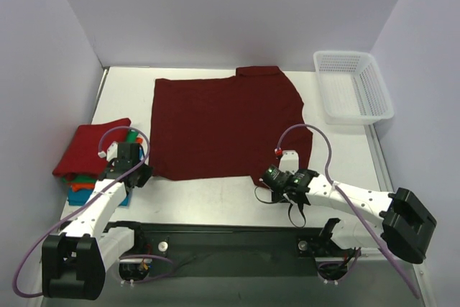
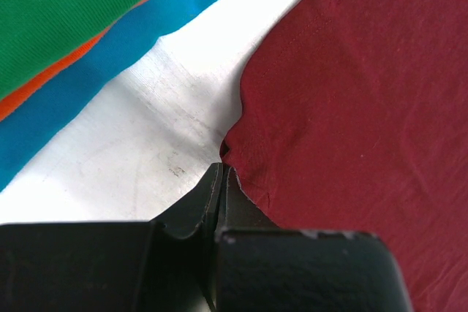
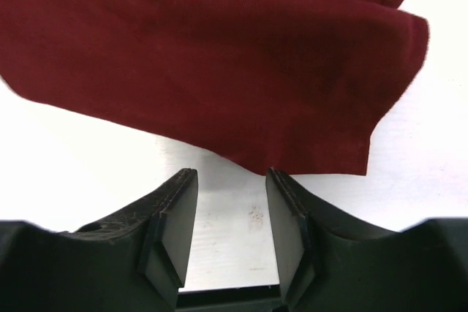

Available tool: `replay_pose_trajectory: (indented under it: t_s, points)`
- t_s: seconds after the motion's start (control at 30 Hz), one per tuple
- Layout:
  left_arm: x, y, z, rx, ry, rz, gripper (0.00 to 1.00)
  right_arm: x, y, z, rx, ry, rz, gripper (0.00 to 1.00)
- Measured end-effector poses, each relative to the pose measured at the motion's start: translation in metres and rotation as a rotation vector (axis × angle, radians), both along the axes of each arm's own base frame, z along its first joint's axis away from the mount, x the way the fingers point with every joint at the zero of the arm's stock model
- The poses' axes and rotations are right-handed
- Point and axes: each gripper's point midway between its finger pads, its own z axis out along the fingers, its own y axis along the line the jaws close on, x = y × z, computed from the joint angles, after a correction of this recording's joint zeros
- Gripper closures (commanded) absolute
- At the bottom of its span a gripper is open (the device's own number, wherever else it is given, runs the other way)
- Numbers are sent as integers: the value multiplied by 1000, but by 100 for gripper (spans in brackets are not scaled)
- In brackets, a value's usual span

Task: Fold and stack the t-shirts
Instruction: Grap the side of the flattened tshirt closest away from the robot with both arms

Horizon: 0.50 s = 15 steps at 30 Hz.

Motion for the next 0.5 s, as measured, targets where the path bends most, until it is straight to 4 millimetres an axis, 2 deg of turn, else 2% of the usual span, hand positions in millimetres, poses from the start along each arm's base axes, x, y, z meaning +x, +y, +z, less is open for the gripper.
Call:
replay_pose_trajectory:
  t_s: [0.33, 0.47, 0.5]
  points:
    - [0, 0, 0, 2, 0, -8, 100, 11, -5, -13, -14, 24, -45, 63]
    - [0, -1, 0, 1, 0, -9, 100, 15, -7, -15, -6, 30, -58, 77]
    - [0, -1, 0, 0, 1, -9, 100, 16, -7, -15, -4, 32, -57, 85]
